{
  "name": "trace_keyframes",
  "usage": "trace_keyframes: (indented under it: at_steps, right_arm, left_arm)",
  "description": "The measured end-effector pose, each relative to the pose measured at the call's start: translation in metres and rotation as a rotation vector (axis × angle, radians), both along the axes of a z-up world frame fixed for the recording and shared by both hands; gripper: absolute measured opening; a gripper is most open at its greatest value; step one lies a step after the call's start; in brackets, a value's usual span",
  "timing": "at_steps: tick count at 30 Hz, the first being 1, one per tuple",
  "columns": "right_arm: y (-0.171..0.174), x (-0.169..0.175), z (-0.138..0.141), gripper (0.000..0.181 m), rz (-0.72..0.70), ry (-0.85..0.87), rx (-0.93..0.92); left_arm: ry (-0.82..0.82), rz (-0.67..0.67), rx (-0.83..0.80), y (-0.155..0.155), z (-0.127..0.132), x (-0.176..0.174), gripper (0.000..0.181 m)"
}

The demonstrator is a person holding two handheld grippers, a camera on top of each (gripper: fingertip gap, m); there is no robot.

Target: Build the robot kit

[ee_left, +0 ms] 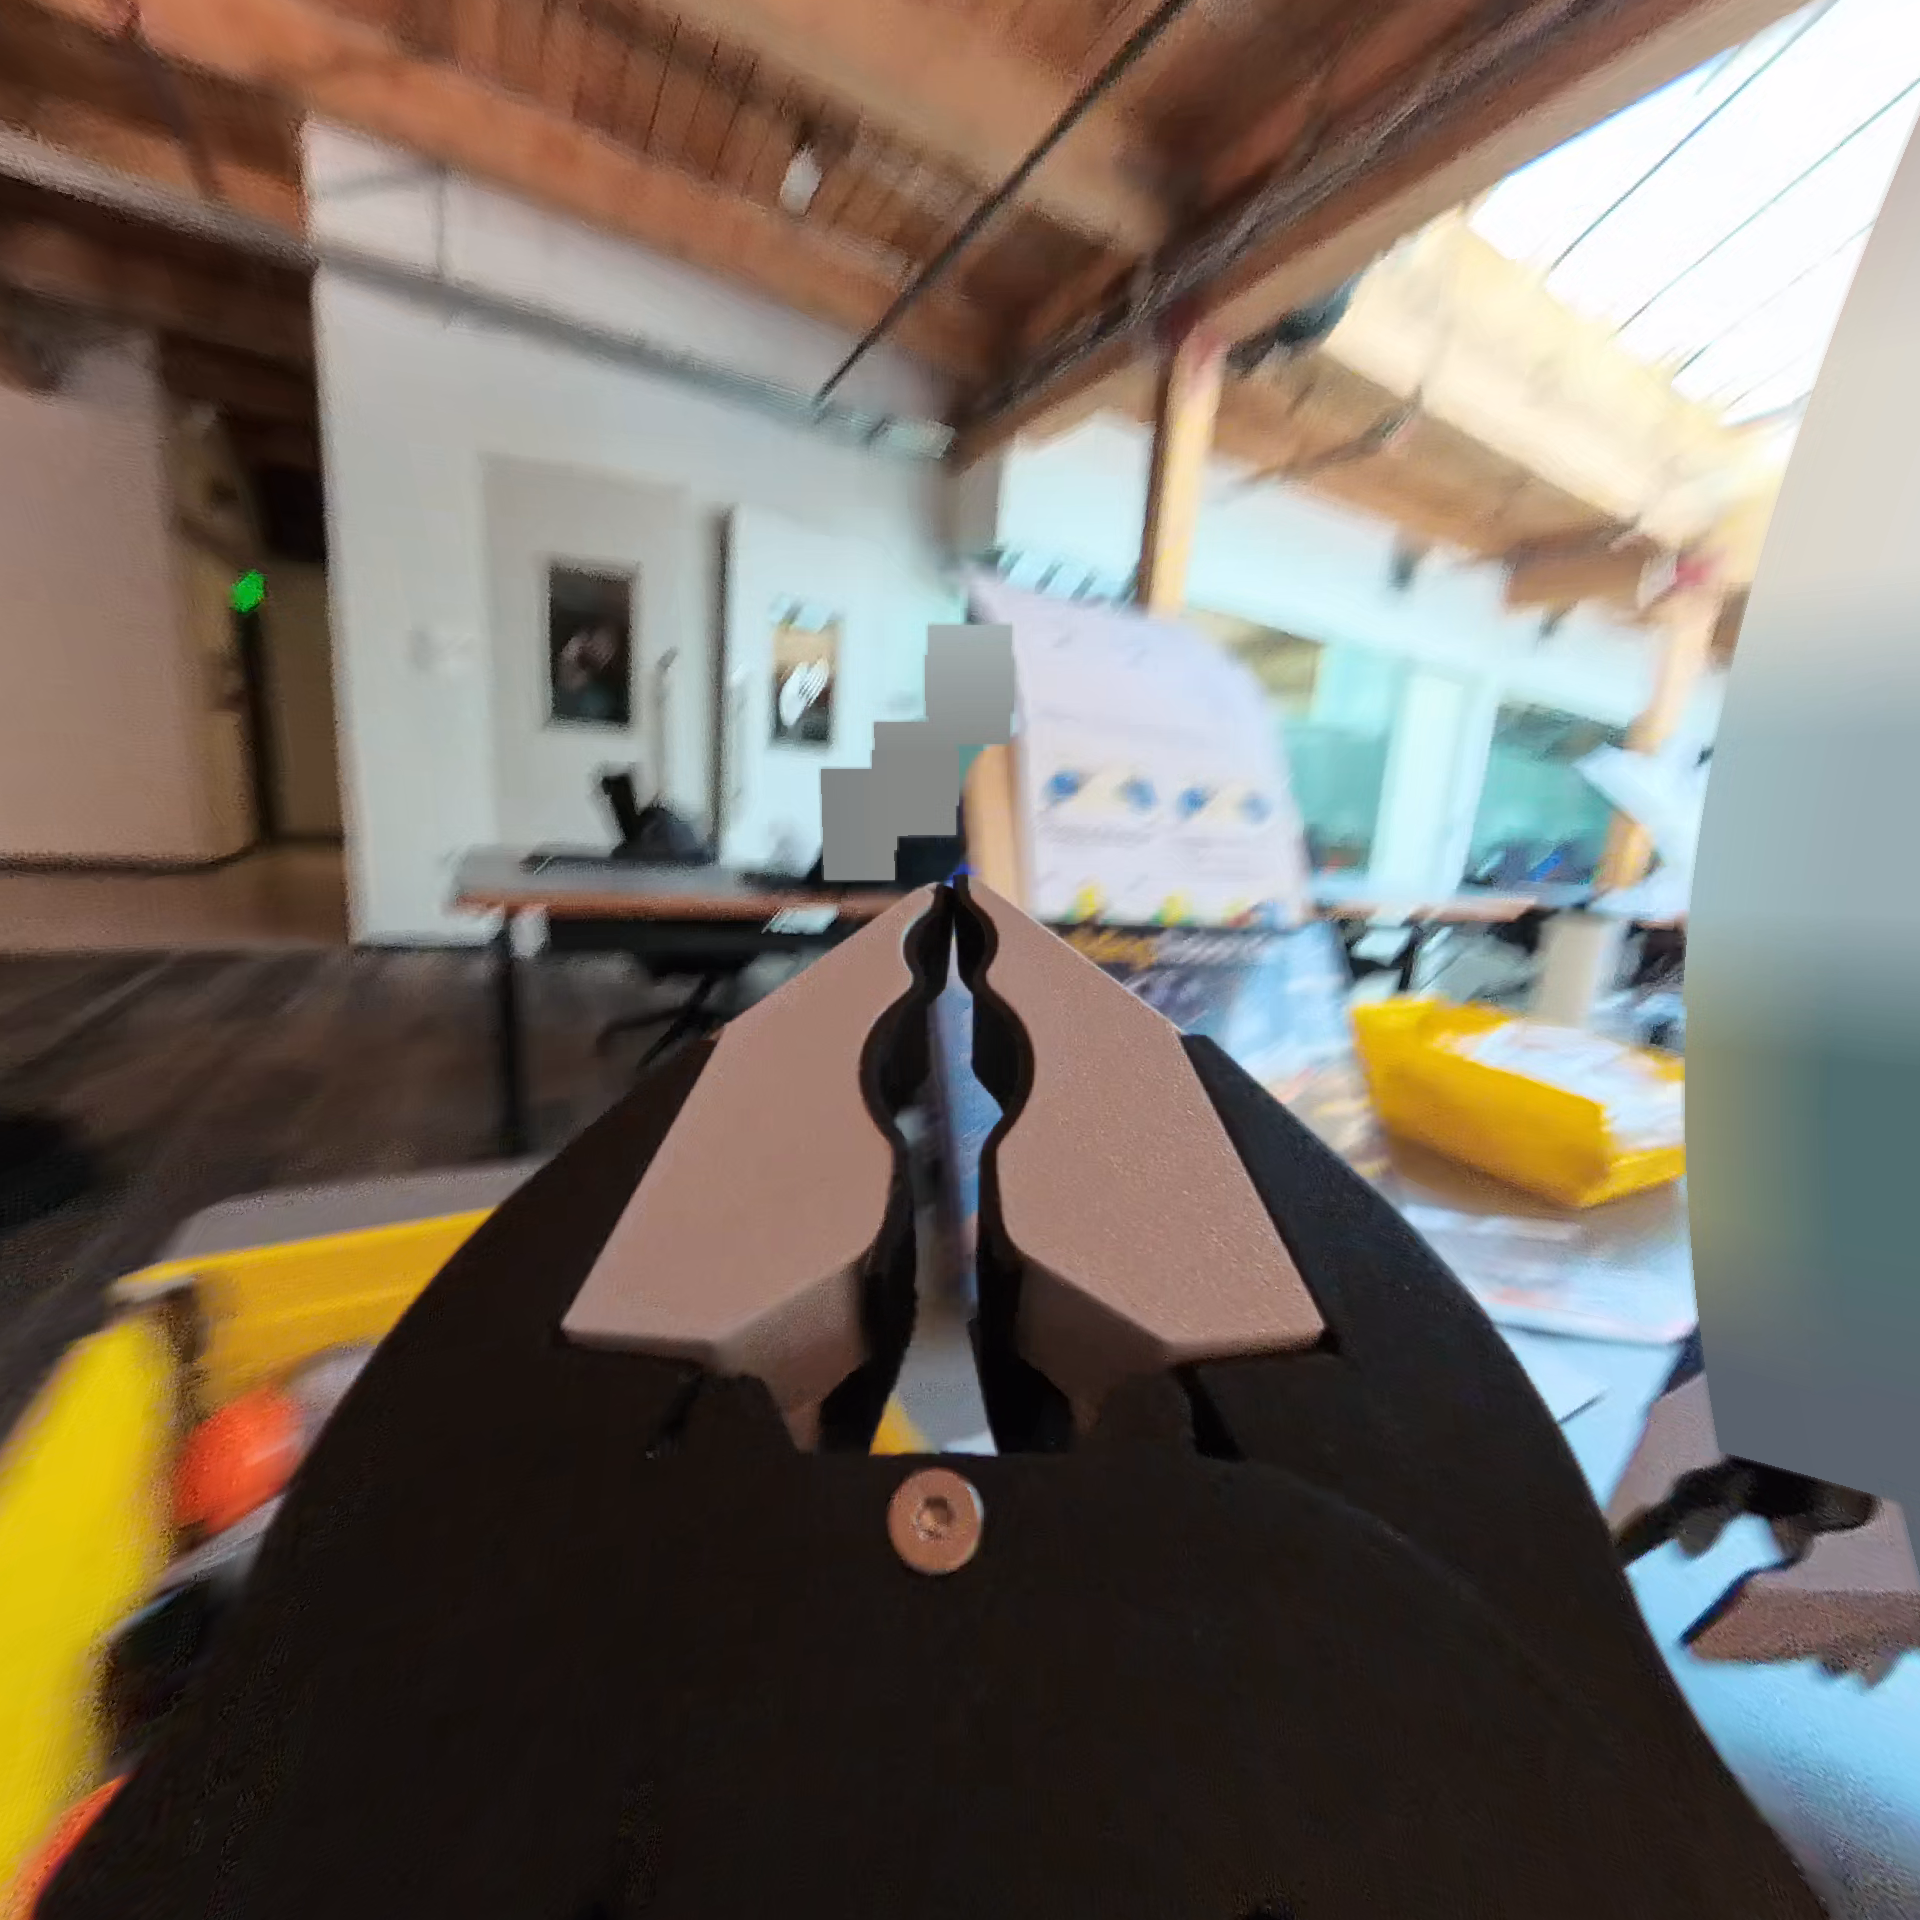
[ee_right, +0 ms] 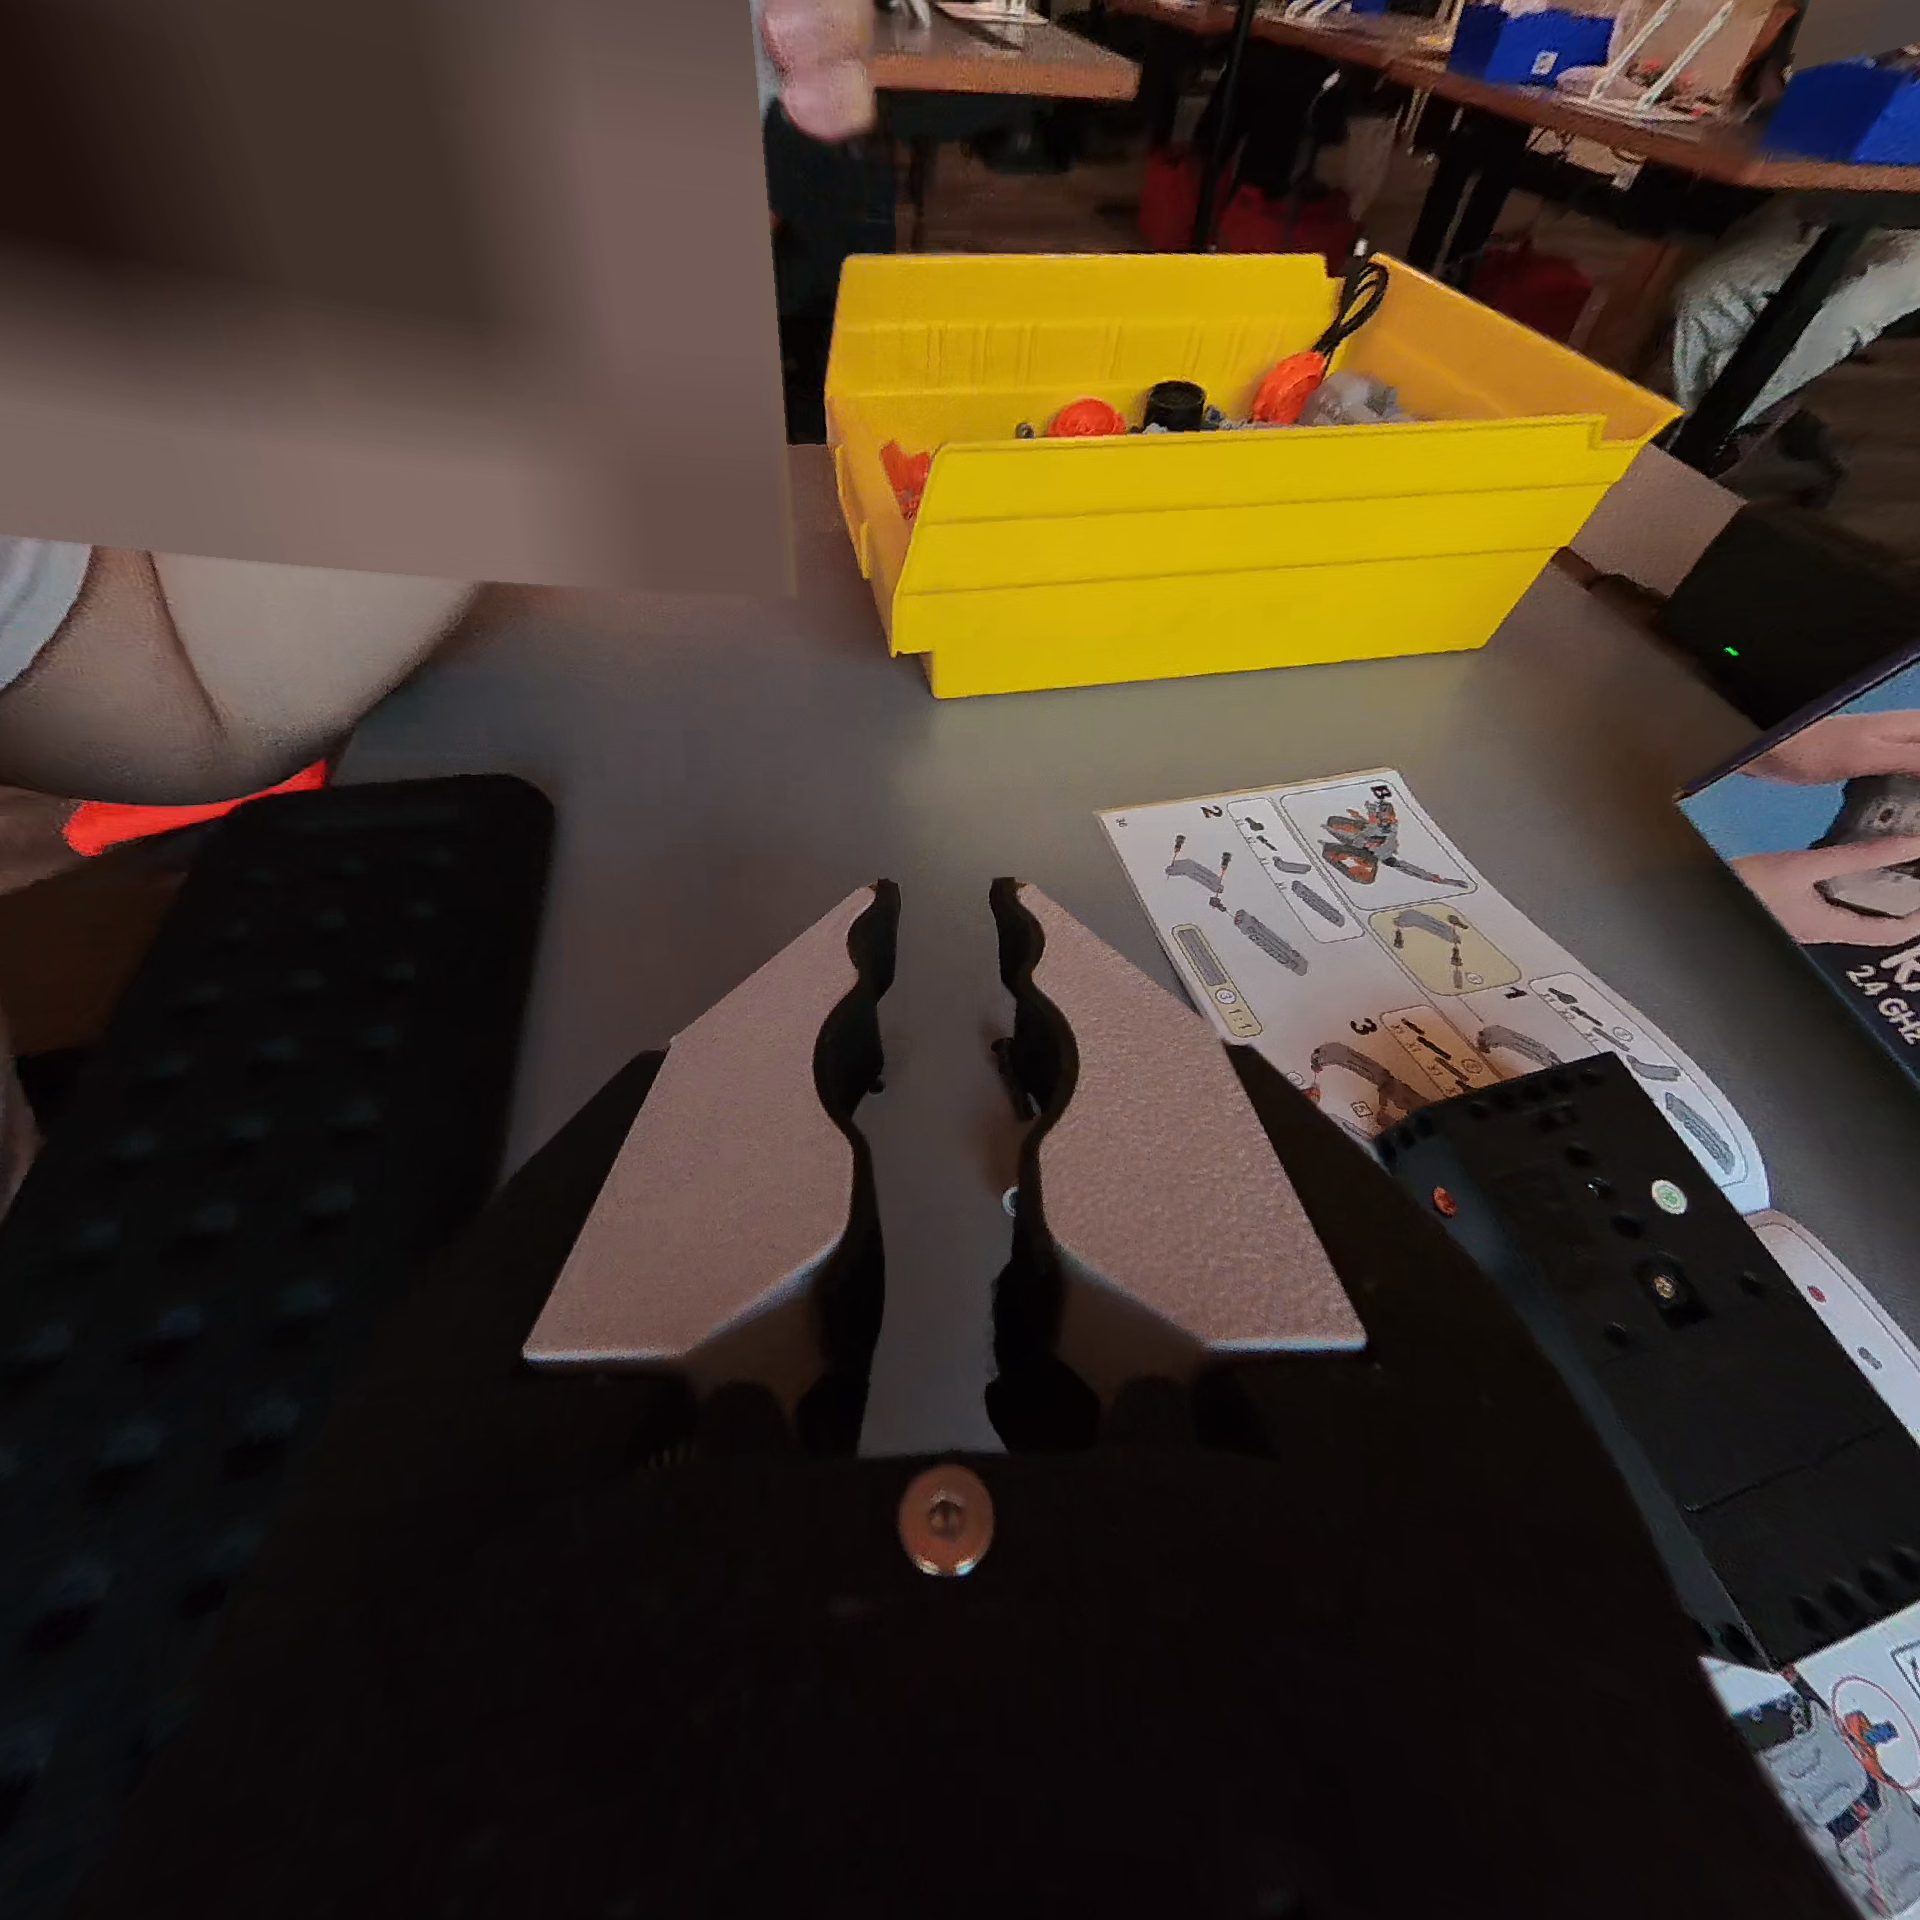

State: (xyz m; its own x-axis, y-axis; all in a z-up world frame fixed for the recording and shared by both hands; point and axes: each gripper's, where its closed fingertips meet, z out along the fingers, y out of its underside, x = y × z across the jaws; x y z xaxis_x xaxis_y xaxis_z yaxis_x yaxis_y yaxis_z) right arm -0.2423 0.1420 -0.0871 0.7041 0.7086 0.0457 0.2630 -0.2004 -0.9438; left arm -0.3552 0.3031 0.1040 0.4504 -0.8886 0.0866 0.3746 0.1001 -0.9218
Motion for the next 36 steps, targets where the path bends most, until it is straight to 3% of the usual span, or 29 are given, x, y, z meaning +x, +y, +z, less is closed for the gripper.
trace_keyframes:
  at_steps: [3, 6, 9, 13, 20, 24, 29, 32, 36]
  right_arm:
    - [-0.001, -0.003, 0.000, 0.020, -0.012, 0.010, -0.025]
    - [-0.002, -0.016, 0.011, 0.020, -0.024, 0.111, -0.067]
    - [0.002, -0.037, 0.030, 0.019, -0.019, 0.261, -0.085]
    - [0.010, -0.060, 0.041, 0.019, -0.010, 0.275, -0.034]
    - [0.015, -0.062, 0.024, 0.019, -0.009, 0.133, 0.033]
    - [0.011, -0.072, 0.012, 0.019, 0.031, 0.077, 0.046]
    - [0.002, -0.074, 0.005, 0.019, 0.045, -0.004, 0.073]
    - [-0.002, -0.072, 0.018, 0.017, 0.046, 0.072, 0.085]
    - [-0.001, -0.059, 0.027, 0.016, 0.011, 0.148, 0.077]
  left_arm:
    - [0.373, 0.042, -0.181, 0.047, -0.022, -0.023, 0.000]
    - [0.759, -0.023, -0.402, 0.066, -0.071, -0.031, 0.004]
    - [1.024, 0.051, -0.574, 0.097, -0.120, -0.042, 0.000]
    - [1.171, -0.002, -0.706, 0.113, -0.167, -0.030, 0.014]
    - [1.432, 0.005, -0.835, 0.109, -0.223, -0.042, 0.021]
    - [1.524, -0.056, -0.869, 0.094, -0.236, -0.043, 0.021]
    - [1.650, -0.032, -0.892, 0.082, -0.241, -0.060, 0.019]
    - [1.586, -0.041, -0.825, 0.086, -0.231, -0.043, 0.016]
    - [1.545, -0.174, -0.803, 0.071, -0.228, -0.024, 0.020]
